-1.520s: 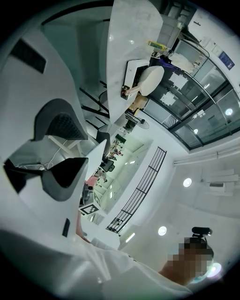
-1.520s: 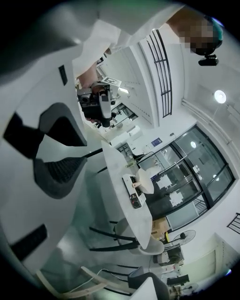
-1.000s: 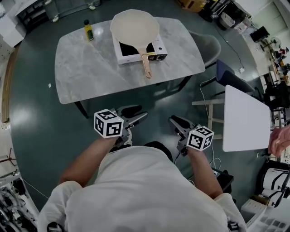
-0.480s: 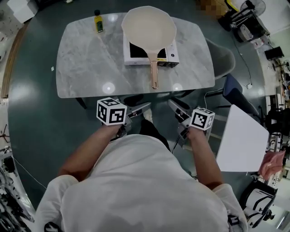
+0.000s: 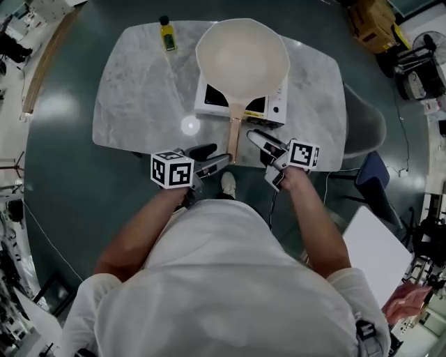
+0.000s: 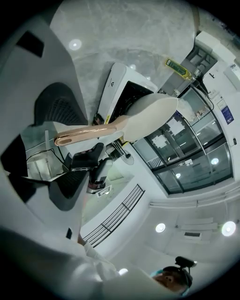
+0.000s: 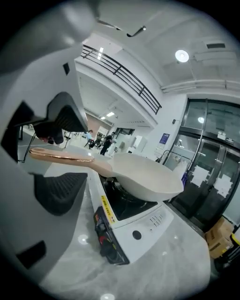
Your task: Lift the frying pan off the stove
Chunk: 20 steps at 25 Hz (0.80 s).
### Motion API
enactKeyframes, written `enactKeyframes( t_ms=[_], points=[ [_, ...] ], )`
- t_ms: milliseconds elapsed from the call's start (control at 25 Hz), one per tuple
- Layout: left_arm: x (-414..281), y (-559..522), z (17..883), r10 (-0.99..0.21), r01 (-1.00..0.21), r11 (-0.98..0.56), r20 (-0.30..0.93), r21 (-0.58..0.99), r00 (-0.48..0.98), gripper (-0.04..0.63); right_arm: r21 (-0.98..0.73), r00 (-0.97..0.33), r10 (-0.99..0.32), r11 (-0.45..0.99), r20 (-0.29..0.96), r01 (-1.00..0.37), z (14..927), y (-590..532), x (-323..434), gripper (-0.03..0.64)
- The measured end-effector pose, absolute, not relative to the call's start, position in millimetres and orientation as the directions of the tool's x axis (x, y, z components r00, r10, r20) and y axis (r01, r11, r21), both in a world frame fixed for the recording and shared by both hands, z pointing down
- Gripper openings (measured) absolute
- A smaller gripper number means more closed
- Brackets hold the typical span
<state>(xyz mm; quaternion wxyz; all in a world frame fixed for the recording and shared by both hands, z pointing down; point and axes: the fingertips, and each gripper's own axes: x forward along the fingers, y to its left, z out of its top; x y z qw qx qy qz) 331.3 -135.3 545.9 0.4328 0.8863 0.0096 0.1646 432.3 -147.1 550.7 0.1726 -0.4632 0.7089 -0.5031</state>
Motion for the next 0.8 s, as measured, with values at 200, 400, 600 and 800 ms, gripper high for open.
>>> enactKeyframes(
  t_ms=[200,400,600,800],
  points=[
    [347.3,-143.6,571.4,0.094,-0.206,-0.583,0.317,0.786,0.944,0.305,-0.921,-0.599,-0.768,0.031,0.227,-0.388,576.9,-186.9,436.8,0.306],
    [364.9,-150.5,578.7,0.068,-0.215,-0.54,0.297,0.814,0.952,0.308,-0.951,-0.679,-0.711,0.047,0.183,-0.306,586.3,-228.4,427.8,0.325],
    [379.5,-152.0,588.8,0.098,-0.194,-0.514,0.282,0.835,0.954,0.308,-0.968,-0.725,-0.672,0.052,0.149,-0.247,592.7,-258.4,420.3,0.324],
    [392.8,-146.4,595.4,0.148,-0.168,-0.492,0.272,0.854,0.951,0.307,-0.976,-0.736,-0.665,0.049,0.127,-0.212,592.2,-274.5,414.8,0.272]
  ],
)
